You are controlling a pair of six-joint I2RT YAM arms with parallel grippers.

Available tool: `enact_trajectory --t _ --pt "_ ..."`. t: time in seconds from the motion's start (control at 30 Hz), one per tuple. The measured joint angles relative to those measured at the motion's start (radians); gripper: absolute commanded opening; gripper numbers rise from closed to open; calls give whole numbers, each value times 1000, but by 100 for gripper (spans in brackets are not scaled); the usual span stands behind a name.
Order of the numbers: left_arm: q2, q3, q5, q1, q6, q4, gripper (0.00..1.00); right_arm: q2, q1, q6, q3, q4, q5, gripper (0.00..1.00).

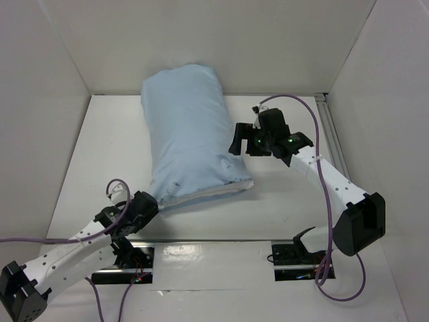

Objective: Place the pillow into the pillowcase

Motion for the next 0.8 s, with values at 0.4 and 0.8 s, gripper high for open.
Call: enact_trajectory --t 0.4,0.8 --pt "-160 -90 -51 0 278 268 71 0 0 11 0 -1 -8 99" --pt "58 -65 -134 0 191 242 61 0 0 11 0 -1 -10 99"
